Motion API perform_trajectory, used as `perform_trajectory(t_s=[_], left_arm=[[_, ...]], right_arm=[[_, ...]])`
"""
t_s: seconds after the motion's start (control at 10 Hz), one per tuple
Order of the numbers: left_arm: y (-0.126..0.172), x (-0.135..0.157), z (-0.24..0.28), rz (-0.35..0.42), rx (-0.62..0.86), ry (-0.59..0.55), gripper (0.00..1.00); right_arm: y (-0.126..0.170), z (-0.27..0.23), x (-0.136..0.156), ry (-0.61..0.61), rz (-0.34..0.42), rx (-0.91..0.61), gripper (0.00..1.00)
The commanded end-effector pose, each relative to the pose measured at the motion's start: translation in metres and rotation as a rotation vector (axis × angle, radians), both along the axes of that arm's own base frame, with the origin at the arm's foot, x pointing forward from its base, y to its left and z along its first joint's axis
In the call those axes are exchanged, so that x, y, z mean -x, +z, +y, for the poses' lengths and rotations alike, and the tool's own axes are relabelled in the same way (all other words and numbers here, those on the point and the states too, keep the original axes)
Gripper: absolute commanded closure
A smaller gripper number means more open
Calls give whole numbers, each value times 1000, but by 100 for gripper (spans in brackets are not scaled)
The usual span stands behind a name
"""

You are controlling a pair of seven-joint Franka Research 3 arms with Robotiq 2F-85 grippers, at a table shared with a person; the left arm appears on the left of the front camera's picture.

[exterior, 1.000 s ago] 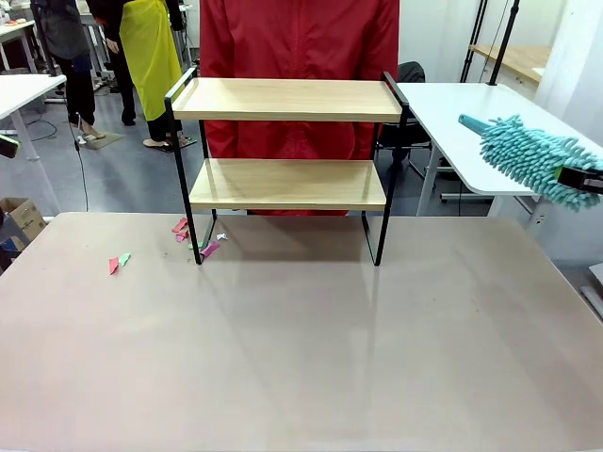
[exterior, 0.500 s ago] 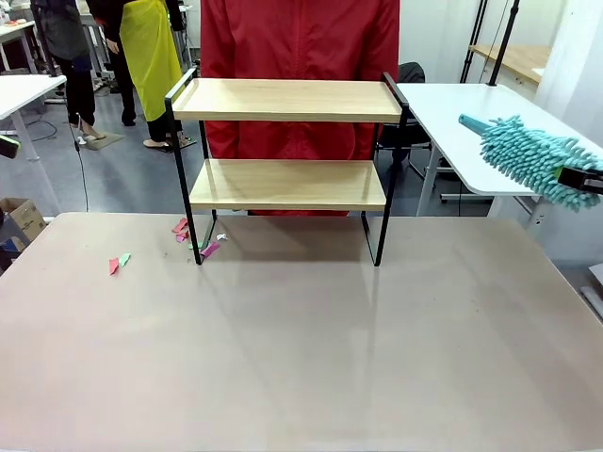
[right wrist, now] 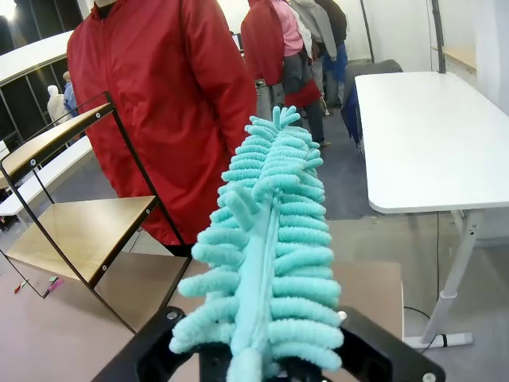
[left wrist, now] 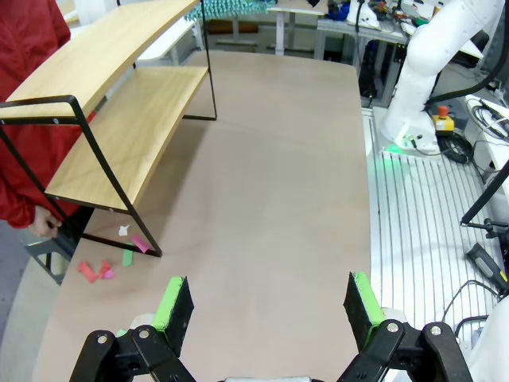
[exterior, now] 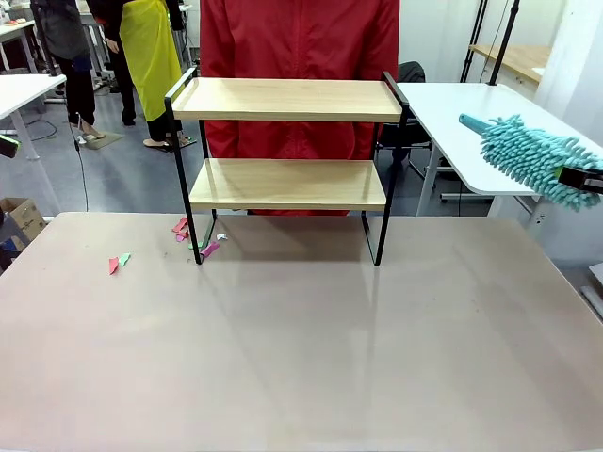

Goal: Clean the shelf.
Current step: Hand the Duster back to the human.

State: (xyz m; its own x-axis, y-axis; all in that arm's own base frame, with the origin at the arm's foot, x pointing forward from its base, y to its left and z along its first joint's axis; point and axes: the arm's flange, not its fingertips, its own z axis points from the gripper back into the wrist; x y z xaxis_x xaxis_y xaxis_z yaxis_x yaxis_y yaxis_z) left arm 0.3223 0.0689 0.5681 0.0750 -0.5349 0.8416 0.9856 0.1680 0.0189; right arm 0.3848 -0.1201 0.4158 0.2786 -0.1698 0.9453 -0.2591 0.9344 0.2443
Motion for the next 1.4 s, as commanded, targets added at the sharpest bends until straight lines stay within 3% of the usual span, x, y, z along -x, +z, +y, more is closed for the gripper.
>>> perform_trajectory(t_s=[0.0,1.1,1.2,1.3], left_arm=[[2,-1,-1,-14,17,-11,0],[2,-1,-1,-14,17,-11,0],[2,-1,-1,-14,17,-11,0],[2,-1,-1,-14,17,-11,0]], right_arm=[[0,0,0,-2,5,1,84],[0,0,0,-2,5,1,84],[0,0,0,0,1,0,53],[6,-1,-7,43,-21,44,28]])
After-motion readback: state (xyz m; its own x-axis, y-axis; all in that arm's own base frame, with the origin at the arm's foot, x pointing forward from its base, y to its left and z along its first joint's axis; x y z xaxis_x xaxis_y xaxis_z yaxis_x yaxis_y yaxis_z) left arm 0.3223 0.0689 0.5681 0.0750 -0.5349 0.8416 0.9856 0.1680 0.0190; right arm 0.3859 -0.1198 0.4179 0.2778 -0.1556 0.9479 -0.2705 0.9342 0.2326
